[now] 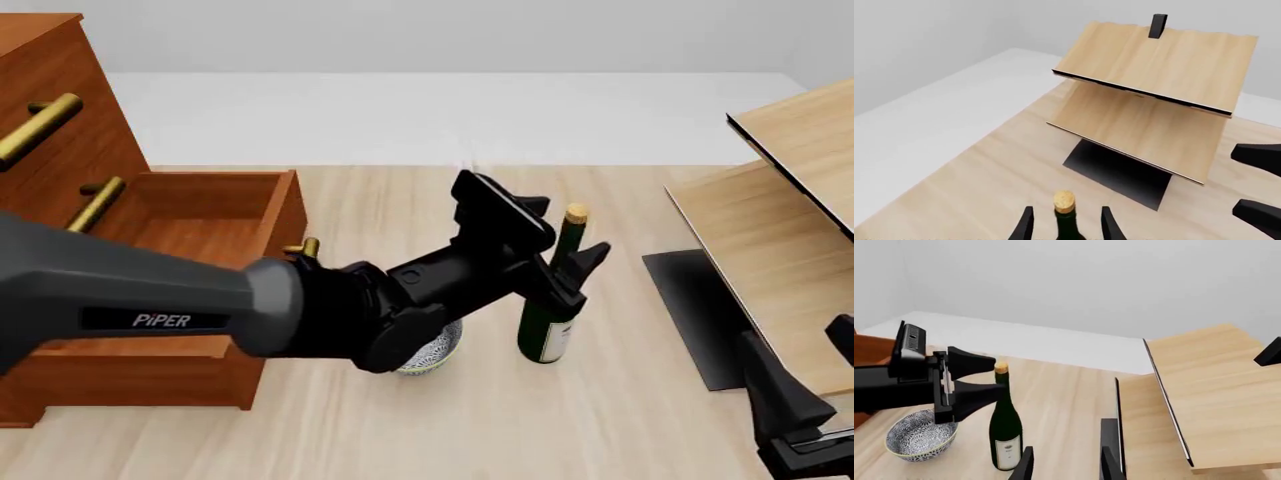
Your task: Put the wine bottle in the bottom drawer of the cabinet.
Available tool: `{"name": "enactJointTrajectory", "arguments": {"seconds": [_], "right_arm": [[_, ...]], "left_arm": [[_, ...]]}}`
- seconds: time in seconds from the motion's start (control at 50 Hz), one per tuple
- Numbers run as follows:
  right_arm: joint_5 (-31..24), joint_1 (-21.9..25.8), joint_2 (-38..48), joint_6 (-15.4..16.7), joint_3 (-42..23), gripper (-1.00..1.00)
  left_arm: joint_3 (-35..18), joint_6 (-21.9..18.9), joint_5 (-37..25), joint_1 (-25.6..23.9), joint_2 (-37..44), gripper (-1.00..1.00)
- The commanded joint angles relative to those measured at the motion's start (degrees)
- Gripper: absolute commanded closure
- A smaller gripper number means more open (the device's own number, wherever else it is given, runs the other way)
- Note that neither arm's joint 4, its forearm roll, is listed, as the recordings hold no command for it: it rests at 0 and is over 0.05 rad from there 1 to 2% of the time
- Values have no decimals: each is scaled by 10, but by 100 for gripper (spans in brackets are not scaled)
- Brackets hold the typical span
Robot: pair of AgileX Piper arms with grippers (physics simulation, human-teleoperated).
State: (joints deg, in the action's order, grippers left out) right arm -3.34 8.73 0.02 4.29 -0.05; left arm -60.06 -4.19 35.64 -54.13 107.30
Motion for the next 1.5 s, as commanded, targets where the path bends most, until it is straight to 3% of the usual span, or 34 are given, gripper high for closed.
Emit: {"name": "enactJointTrajectory", "arguments": {"seconds": [0.02,0.36,1.08,1.1,1.5], "right_arm": [[-1,0,0,0,0,-100],[-3,2,0,0,0,-100],[-3,0,0,2,0,-100],[-3,0,0,2,0,-100],[-2,1,0,1,0,-100]], "left_arm": [[-4,5,7,4,16,-100],[-10,10,18,10,51,-100],[-12,19,20,6,45,-100],[-13,18,19,5,45,100],[-10,27,17,6,37,100]]}}
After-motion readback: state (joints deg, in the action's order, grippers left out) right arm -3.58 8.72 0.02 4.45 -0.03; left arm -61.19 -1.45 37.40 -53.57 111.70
